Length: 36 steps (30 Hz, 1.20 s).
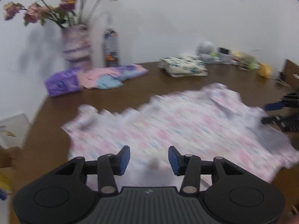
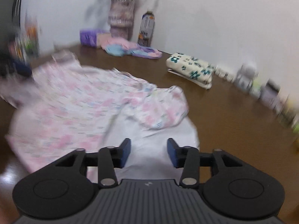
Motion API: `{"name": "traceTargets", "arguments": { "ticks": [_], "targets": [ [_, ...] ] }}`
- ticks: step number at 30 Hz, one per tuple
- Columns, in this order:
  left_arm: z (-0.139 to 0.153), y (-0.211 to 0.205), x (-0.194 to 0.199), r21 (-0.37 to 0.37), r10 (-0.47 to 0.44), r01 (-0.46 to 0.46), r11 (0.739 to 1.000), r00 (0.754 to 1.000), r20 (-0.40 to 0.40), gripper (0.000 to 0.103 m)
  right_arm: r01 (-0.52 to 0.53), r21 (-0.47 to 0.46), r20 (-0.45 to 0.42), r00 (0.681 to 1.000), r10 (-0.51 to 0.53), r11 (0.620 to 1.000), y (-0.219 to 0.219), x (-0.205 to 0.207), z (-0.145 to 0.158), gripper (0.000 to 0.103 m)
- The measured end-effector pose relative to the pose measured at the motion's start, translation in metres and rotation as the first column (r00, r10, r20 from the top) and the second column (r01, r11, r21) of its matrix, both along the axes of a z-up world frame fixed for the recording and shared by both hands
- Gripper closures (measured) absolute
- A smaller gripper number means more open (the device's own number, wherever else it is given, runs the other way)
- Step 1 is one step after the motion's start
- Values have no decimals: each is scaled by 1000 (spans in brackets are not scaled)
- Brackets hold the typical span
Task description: Fold clothes
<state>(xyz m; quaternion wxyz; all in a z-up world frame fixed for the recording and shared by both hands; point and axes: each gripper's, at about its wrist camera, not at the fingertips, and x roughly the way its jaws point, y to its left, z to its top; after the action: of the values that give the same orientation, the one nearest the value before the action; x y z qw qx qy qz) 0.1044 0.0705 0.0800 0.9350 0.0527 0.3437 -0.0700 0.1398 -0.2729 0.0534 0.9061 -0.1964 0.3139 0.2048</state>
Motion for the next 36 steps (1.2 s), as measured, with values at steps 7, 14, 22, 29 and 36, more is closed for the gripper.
{"name": "traceTargets", "arguments": {
  "ticks": [7, 14, 22, 29, 36],
  "targets": [
    [11, 15, 88, 101, 12, -2, 995, 996, -94, 57, -101, -182, -2, 995, 102, 978, 43, 43, -15, 54],
    [-24, -2, 138, 112, -85, 102, 989, 986, -145, 64, -71, -128, -25, 997, 68, 989, 39, 73, -13, 101],
    [-51, 10, 163, 17, -93, 98, 995, 982, -164, 99, -53, -77, -7, 999, 52, 996, 18, 109, 22, 102],
    [-54, 15, 167, -32, -85, 81, 996, 983, -164, 90, -196, -39, -81, 978, 192, 980, 19, 75, 19, 57],
    [-56, 5, 177, -27, -99, 96, 995, 982, -160, 79, -216, -96, -85, 975, 208, 972, 36, 72, -5, 70]
  ]
}}
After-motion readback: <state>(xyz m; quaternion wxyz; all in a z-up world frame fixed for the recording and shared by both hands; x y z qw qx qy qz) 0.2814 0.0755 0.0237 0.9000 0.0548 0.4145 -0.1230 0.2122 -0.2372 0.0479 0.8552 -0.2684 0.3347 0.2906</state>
